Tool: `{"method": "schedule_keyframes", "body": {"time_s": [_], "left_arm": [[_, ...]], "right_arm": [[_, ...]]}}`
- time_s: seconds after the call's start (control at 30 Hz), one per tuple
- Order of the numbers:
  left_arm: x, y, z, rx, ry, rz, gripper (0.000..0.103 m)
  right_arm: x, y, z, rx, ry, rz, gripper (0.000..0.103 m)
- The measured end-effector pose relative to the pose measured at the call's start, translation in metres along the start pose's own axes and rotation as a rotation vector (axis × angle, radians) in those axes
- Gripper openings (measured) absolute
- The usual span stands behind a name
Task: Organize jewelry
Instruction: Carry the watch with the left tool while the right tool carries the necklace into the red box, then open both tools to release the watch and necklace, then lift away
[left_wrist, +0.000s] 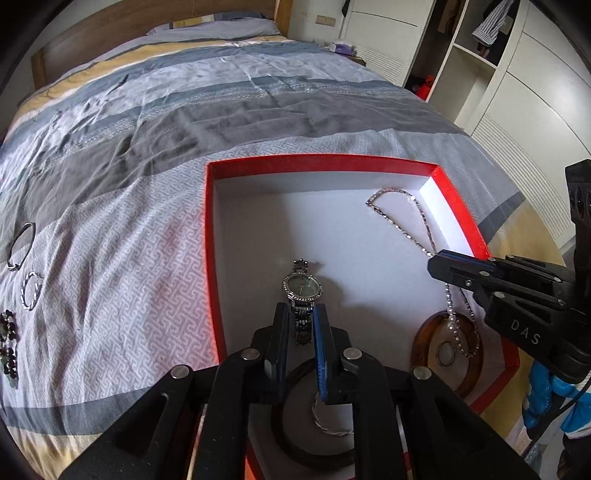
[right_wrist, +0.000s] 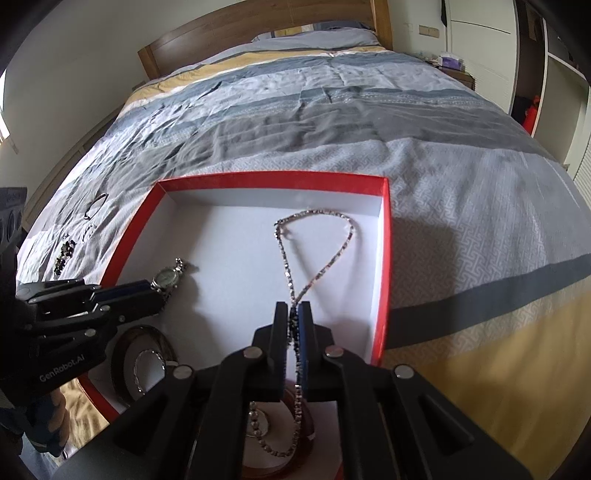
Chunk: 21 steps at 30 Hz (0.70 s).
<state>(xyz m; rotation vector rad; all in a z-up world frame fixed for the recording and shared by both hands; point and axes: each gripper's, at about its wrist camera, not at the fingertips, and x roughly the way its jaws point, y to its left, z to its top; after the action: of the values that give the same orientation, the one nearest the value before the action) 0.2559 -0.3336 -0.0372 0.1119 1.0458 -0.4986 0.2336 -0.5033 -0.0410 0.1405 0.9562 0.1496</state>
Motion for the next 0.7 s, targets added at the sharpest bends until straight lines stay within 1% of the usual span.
{"method": "schedule_keyframes", "body": {"time_s": [0.03, 0.1, 0.17, 0.3, 0.37, 0.4, 0.47, 0.63, 0.7], "left_arm": [[-0.001, 0.000, 0.000, -0.002, 0.001, -0.006, 0.018], [-0.003, -0.001, 0.001, -0.003, -0.003, -0.013, 0.033], [-0.007, -0.005, 0.001, 0.009, -0.017, 0.003, 0.043], [-0.012, -0.008, -0.001, 0.014, -0.015, 0.008, 0.045], [-0.017, -0.009, -0.003, 0.012, -0.016, 0.010, 0.046], [-0.020, -0.009, -0.004, 0.011, -0.018, 0.012, 0.048], [-0.028, -0.010, -0.005, 0.006, -0.032, 0.023, 0.050], [-0.054, -0.009, -0.011, -0.024, -0.076, 0.017, 0.050], [-0.065, -0.010, -0.016, -0.024, -0.094, 0.024, 0.050]], "right_arm": [[0.000, 0.000, 0.000, 0.000, 0.001, -0.004, 0.006], [-0.002, 0.000, -0.001, 0.002, 0.000, -0.007, 0.008], [-0.005, 0.000, -0.001, 0.003, 0.001, -0.012, 0.010], [-0.012, 0.000, -0.003, 0.004, 0.002, -0.018, 0.016], [-0.019, 0.000, -0.005, 0.009, -0.003, -0.021, 0.017], [-0.023, 0.001, -0.006, 0.011, -0.008, -0.022, 0.017], [-0.031, 0.001, -0.006, 0.015, -0.019, -0.023, 0.018], [-0.059, 0.005, -0.012, 0.037, -0.058, -0.027, 0.026], [-0.070, 0.009, -0.015, 0.043, -0.067, -0.028, 0.028]]}}
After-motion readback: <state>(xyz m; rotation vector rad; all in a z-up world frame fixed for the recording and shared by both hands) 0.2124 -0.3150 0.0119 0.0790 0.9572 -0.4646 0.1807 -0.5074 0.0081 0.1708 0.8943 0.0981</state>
